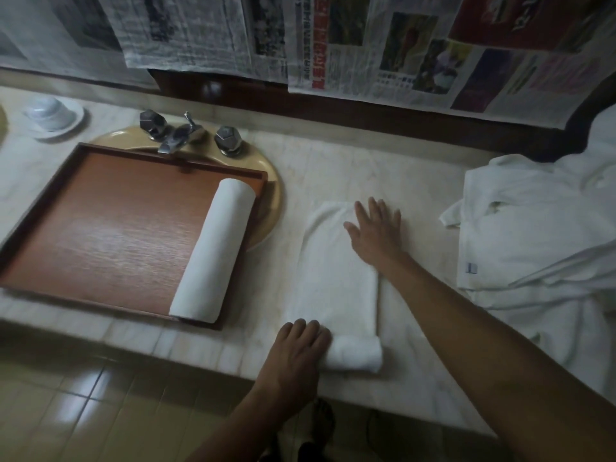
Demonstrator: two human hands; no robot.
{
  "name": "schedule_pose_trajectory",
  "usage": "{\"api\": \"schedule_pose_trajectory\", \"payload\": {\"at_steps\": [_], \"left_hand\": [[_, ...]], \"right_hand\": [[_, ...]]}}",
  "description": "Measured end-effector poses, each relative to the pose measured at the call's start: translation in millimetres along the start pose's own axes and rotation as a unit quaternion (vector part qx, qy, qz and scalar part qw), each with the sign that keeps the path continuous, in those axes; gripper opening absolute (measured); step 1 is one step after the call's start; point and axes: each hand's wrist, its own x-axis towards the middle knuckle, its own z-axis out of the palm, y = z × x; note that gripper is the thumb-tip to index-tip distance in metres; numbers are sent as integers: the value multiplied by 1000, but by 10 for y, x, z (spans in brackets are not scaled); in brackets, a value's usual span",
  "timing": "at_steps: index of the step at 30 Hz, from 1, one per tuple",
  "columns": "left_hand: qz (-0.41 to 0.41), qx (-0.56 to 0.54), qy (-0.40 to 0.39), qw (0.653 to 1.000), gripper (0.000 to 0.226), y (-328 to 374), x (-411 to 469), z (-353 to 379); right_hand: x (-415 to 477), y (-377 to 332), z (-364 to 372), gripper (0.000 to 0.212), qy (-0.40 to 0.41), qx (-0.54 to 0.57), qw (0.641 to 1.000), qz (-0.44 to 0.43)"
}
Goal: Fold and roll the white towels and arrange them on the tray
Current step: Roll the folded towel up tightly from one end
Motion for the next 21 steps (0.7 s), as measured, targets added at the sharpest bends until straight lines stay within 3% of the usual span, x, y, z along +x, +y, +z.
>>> {"api": "schedule_pose_trajectory", "payload": {"at_steps": [3, 6, 14, 17, 21], "left_hand": [[-4, 1, -14, 1000, 53, 14, 20, -15], [-5, 7, -26, 1000, 55, 2, 35, -39], [1, 22, -13, 1000, 55, -29, 71, -42], [-2, 24, -15, 1000, 55, -40, 81, -68], [8, 42, -26, 999, 59, -46, 122, -116]], "right_hand": [[-181, -260, -75, 64, 17, 26, 997, -73], [-345, -581, 41, 64, -50, 6, 984, -169], [244, -681, -84, 56, -66, 48, 987, -138], [-280, -511, -179, 50, -1, 169, 977, -130], [-1531, -209, -170, 44, -6, 272, 954, -127]]}}
